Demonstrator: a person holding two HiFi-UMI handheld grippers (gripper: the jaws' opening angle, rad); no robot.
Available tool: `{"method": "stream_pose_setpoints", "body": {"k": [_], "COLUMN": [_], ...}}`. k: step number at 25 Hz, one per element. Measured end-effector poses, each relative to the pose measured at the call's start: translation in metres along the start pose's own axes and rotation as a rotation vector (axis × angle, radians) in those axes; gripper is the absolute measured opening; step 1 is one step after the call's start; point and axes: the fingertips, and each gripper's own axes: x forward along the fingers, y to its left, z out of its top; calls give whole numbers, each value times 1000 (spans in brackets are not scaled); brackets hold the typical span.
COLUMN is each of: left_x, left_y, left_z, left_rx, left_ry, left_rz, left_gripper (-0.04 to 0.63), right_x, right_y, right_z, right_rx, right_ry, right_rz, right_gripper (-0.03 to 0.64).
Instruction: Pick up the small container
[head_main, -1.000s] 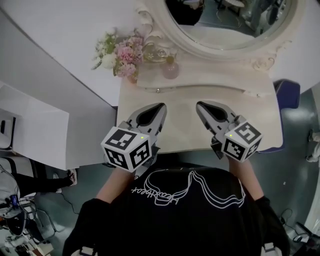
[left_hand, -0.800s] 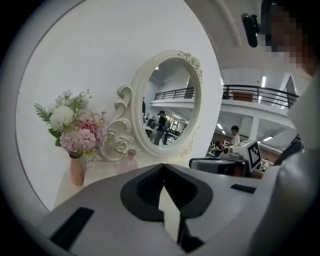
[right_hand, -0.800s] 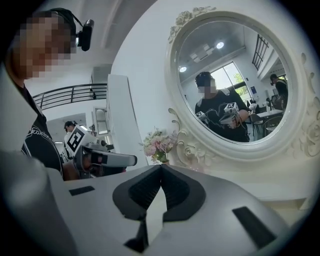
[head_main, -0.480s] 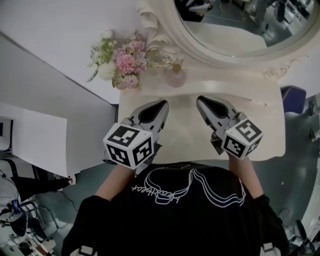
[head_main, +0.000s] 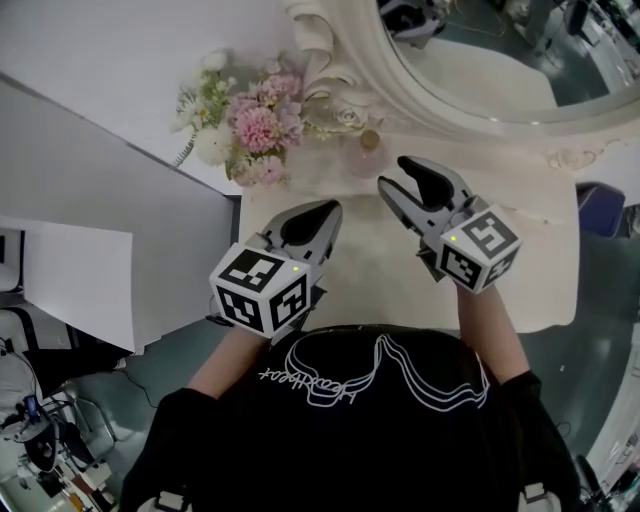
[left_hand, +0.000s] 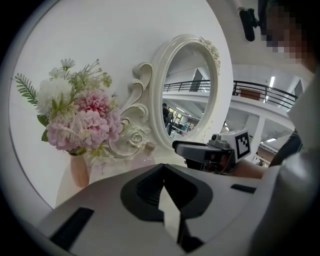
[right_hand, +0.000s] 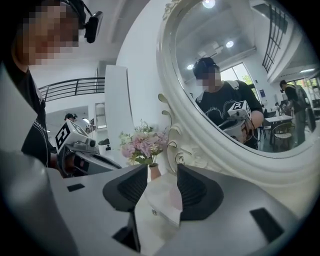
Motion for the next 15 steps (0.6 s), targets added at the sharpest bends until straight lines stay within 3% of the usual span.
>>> {"method": "stream_pose_setpoints", "body": {"k": [8, 15], "left_x": [11, 18], "left_y": [16, 20], "left_z": [-9, -18], "left_rx": [-15, -30], "left_ry": [32, 57], "left_rz": [7, 10], "left_gripper": [2, 3], "right_x": [40, 65], "right_y": [-35, -46], "right_z": [-19, -34], "right_rx": [-70, -92], "right_ry": [61, 111], "right_rz": [-46, -47], "right_gripper": [261, 244]}}
